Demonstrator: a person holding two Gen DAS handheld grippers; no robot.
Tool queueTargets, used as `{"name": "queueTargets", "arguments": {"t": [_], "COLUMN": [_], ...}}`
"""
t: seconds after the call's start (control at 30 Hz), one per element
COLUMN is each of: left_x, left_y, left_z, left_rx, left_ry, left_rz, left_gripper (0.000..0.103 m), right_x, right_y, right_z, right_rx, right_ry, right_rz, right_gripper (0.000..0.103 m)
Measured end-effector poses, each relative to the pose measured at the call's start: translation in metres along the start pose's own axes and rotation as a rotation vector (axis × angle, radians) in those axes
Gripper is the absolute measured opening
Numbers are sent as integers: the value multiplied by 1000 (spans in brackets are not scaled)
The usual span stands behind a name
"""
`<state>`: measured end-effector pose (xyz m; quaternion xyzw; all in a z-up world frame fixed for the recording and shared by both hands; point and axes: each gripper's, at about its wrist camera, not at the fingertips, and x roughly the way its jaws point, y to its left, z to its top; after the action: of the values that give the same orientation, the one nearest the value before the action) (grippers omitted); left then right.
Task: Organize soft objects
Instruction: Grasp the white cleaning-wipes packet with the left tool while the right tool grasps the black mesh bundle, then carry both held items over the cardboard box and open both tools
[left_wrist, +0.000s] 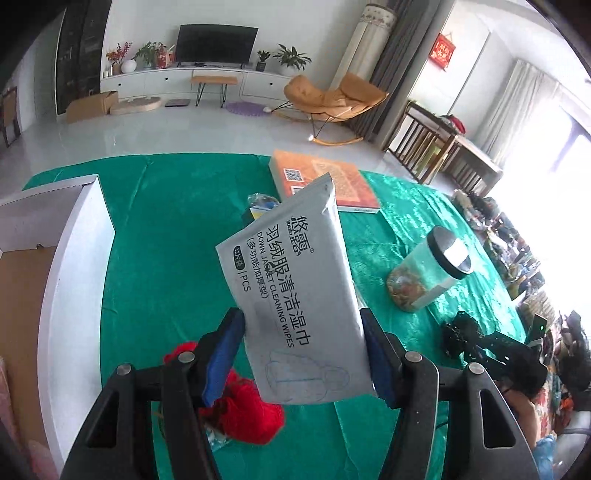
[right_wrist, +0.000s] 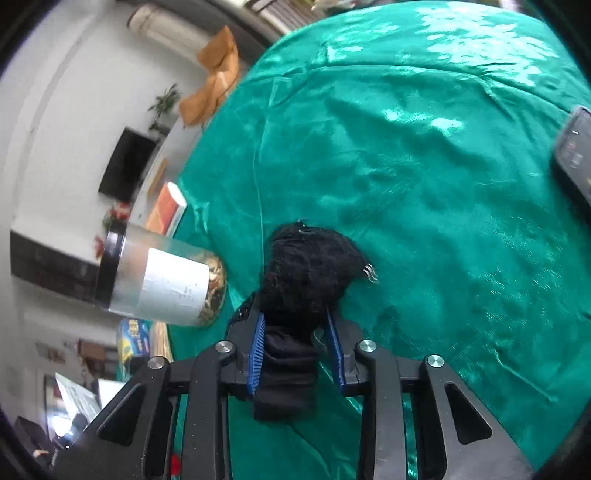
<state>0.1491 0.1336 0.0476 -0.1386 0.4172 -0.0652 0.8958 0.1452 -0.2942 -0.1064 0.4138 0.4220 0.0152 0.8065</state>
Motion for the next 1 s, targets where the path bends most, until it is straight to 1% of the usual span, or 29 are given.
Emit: {"name": "queueTargets", "arguments": {"t": [0.03, 0.13, 0.23, 0.27, 0.33, 0.43, 0.57, 0.63, 0.67, 0.73, 0.8, 0.83, 0.9, 0.93, 0.97, 1.0], "left_x": [-6, -22, -45, -52, -73, -102, -152, -173, -185, -204, -222, -228, -236, -237, -238, -237], "left_y": [1, 8, 20, 23, 34, 52, 94, 118, 134, 162, 189, 200, 219, 225, 231, 234], "left_z": [-2, -11, -19, -21, -25, -34, -52, -62, -69, -81, -94, -101, -116, -122, -128, -131], "left_rx": [4, 6, -7, -10, -14, -18, -62, -87, -105, -136, -172, -179, -181, -182, -184, -189], "left_ry": [-9, -24, -34, -38, -52, -66, -92, -106, -112, -118, -119, -116, -102, -101, -95, -96], "left_rz": [-6, -17, -31, -32, -29, -3, 53, 93, 120, 172, 237, 262, 345, 381, 413, 430], "left_gripper": [62, 62, 62, 62, 62, 62, 62, 62, 62, 62, 62, 62, 64, 72, 92, 99], "right_x": [-3, -31, -58, -71, -88, -103, -122, -127, -128, -128, -122, -117, -108, -102, -93, -84], "right_y": [0, 2, 8, 15, 33, 68, 137, 177, 201, 235, 273, 292, 316, 326, 335, 340], "right_z": [1, -4, -11, -16, -23, -42, -87, -117, -139, -175, -217, -240, -280, -297, -316, -330], "right_rx": [-13, -91, -159, -199, -274, -390, -547, -622, -668, -727, -785, -813, -868, -898, -932, -956], "right_ry": [-1, -78, -138, -161, -178, -165, -99, -47, -7, 61, 161, 218, 295, 323, 358, 398], "right_rz": [0, 14, 32, 36, 54, 111, 249, 337, 393, 476, 563, 601, 643, 651, 648, 642], "right_gripper": [31, 31, 31, 31, 31, 31, 31, 31, 31, 31, 31, 31, 32, 39, 52, 62]}}
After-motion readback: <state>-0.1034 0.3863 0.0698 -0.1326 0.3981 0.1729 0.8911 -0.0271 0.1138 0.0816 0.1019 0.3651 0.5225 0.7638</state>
